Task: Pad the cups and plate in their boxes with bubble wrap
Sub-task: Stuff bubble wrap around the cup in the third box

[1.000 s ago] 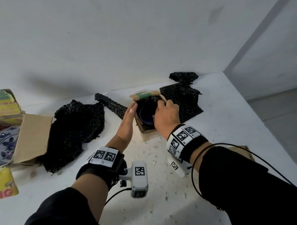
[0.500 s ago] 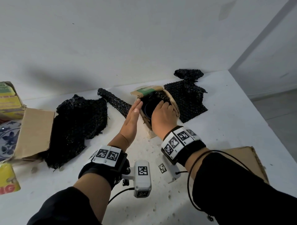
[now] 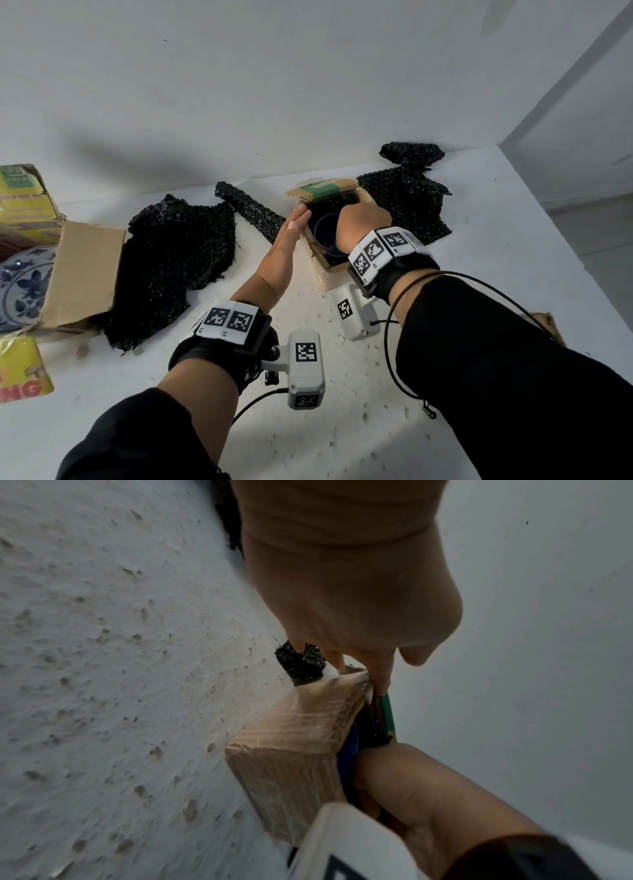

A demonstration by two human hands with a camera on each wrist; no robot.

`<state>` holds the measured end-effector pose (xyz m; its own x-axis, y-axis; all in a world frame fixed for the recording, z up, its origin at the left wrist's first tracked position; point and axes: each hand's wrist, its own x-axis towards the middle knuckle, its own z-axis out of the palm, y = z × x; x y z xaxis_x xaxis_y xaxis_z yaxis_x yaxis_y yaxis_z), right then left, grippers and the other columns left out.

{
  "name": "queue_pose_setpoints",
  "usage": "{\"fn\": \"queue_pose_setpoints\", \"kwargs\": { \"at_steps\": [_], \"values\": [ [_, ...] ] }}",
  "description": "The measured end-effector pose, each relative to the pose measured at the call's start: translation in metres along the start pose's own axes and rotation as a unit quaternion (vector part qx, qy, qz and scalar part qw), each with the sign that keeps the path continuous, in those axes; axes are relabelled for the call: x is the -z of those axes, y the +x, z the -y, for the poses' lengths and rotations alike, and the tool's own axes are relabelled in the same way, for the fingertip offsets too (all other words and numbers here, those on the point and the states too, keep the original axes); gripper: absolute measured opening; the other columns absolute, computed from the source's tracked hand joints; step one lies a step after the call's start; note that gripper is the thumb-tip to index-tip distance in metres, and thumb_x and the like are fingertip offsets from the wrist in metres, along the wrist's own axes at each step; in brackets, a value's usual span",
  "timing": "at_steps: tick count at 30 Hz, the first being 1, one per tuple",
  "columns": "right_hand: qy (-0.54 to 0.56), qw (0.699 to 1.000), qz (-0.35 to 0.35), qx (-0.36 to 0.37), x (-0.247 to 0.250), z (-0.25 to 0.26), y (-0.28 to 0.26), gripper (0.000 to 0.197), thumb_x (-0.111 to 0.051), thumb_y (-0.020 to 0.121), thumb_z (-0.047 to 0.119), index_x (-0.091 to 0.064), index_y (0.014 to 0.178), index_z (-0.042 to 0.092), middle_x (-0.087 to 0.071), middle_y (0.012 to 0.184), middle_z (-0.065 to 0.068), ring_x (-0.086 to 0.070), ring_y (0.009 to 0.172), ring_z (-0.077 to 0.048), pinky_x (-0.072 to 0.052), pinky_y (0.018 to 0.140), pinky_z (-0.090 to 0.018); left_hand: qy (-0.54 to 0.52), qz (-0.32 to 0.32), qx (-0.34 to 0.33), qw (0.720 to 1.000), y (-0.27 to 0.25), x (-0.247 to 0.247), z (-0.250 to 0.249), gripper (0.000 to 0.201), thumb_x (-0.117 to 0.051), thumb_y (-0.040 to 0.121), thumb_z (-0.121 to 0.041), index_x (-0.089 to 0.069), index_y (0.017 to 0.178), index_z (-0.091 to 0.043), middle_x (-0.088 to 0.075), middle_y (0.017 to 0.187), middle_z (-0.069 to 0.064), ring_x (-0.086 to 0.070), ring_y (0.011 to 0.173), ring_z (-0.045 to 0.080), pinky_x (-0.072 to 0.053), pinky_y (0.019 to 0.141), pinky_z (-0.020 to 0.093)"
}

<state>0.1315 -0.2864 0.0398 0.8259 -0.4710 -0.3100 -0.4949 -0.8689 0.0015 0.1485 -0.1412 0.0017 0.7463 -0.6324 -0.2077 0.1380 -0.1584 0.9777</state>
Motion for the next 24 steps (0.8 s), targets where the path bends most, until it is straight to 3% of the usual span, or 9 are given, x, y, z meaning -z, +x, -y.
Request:
{"fn": "queue_pose_setpoints", "kwargs": {
  "at_steps": [6, 9, 11, 13, 15, 18, 20, 22, 24],
  "values": [
    [0.005, 0.999, 0.023, 0.048, 0.005, -0.006, -0.005, 0.031, -0.048, 0.093, 0.021, -0.055, 0.12, 0.007, -0.056, 0.124, -0.013, -0.053, 0.115, -0.031, -0.041, 0.087, -0.037, -0.001, -0.001, -0.002, 1.0, 0.002, 0.0, -0.001, 0.046, -0.014, 0.104, -0.031, -0.034, 0.145, -0.024, -0.025, 0.149, -0.021, -0.018, 0.14, -0.002, -0.015, 0.114, 0.019],
    [-0.026, 0.999, 0.008, 0.043, 0.0, -0.008, -0.009, 0.031, -0.043, 0.094, 0.014, -0.045, 0.124, 0.006, -0.048, 0.134, -0.017, -0.045, 0.122, -0.032, -0.041, 0.084, -0.038, 0.004, -0.002, -0.009, 1.0, 0.001, 0.001, 0.0, 0.045, -0.014, 0.104, -0.029, -0.033, 0.145, -0.022, -0.024, 0.149, -0.02, -0.018, 0.14, -0.001, -0.015, 0.114, 0.021],
    [-0.085, 0.995, -0.026, 0.053, -0.004, -0.005, -0.014, 0.03, -0.041, 0.096, 0.015, -0.047, 0.124, 0.006, -0.047, 0.134, -0.016, -0.036, 0.127, -0.031, -0.04, 0.088, -0.038, 0.004, -0.001, -0.012, 1.0, 0.001, 0.001, 0.001, 0.045, -0.015, 0.104, -0.028, -0.033, 0.145, -0.02, -0.024, 0.148, -0.02, -0.019, 0.14, -0.001, -0.017, 0.113, 0.018],
    [-0.148, 0.982, -0.079, 0.084, -0.009, -0.003, -0.019, 0.03, -0.042, 0.096, 0.017, -0.055, 0.12, 0.006, -0.042, 0.131, -0.012, -0.036, 0.121, -0.031, -0.037, 0.091, -0.036, 0.002, 0.001, -0.013, 1.0, 0.001, 0.001, 0.002, 0.045, -0.015, 0.104, -0.027, -0.033, 0.145, -0.018, -0.024, 0.149, -0.019, -0.019, 0.14, -0.001, -0.018, 0.109, 0.013],
    [-0.149, 0.983, -0.082, 0.074, -0.013, 0.0, -0.018, 0.033, -0.042, 0.096, 0.016, -0.055, 0.123, 0.003, -0.037, 0.133, -0.014, -0.036, 0.12, -0.03, -0.035, 0.095, -0.036, 0.006, 0.001, -0.015, 1.0, 0.002, -0.001, 0.002, 0.045, -0.016, 0.105, -0.026, -0.032, 0.145, -0.018, -0.023, 0.151, -0.017, -0.017, 0.14, -0.001, -0.018, 0.107, 0.008],
    [-0.087, 0.995, -0.033, 0.023, -0.017, 0.006, -0.019, 0.042, -0.038, 0.097, 0.016, -0.04, 0.133, -0.006, -0.038, 0.138, -0.021, -0.036, 0.128, -0.033, -0.033, 0.106, -0.037, 0.016, 0.006, -0.022, 1.0, 0.004, -0.001, 0.004, 0.045, -0.016, 0.105, -0.026, -0.032, 0.145, -0.018, -0.023, 0.15, -0.018, -0.016, 0.14, -0.002, -0.019, 0.102, -0.001],
    [-0.039, 0.999, -0.015, 0.0, -0.017, 0.011, -0.021, 0.053, -0.039, 0.097, 0.015, -0.022, 0.14, -0.012, -0.036, 0.139, -0.026, -0.038, 0.127, -0.035, -0.034, 0.106, -0.038, 0.015, 0.008, -0.026, 1.0, 0.004, 0.0, 0.005, 0.045, -0.015, 0.105, -0.026, -0.032, 0.145, -0.018, -0.023, 0.151, -0.017, -0.016, 0.14, -0.002, -0.018, 0.109, 0.007],
    [0.007, 1.0, 0.012, -0.018, -0.016, 0.011, -0.023, 0.072, -0.05, 0.094, 0.017, -0.005, 0.144, -0.009, -0.029, 0.143, -0.028, -0.035, 0.13, -0.037, -0.035, 0.105, -0.041, 0.022, 0.009, -0.03, 0.999, 0.005, 0.001, 0.006, 0.045, -0.015, 0.105, -0.026, -0.032, 0.146, -0.018, -0.022, 0.152, -0.016, -0.016, 0.141, -0.001, -0.016, 0.112, 0.014],
    [0.082, 0.994, 0.043, -0.059, -0.014, 0.008, -0.023, 0.086, -0.06, 0.089, 0.018, -0.001, 0.146, -0.006, -0.023, 0.146, -0.025, -0.034, 0.132, -0.036, -0.037, 0.103, -0.042, 0.029, 0.013, -0.032, 0.999, 0.005, 0.001, 0.007, 0.045, -0.015, 0.104, -0.026, -0.032, 0.146, -0.017, -0.021, 0.152, -0.016, -0.015, 0.14, -0.002, -0.018, 0.109, 0.006]
  ]
}}
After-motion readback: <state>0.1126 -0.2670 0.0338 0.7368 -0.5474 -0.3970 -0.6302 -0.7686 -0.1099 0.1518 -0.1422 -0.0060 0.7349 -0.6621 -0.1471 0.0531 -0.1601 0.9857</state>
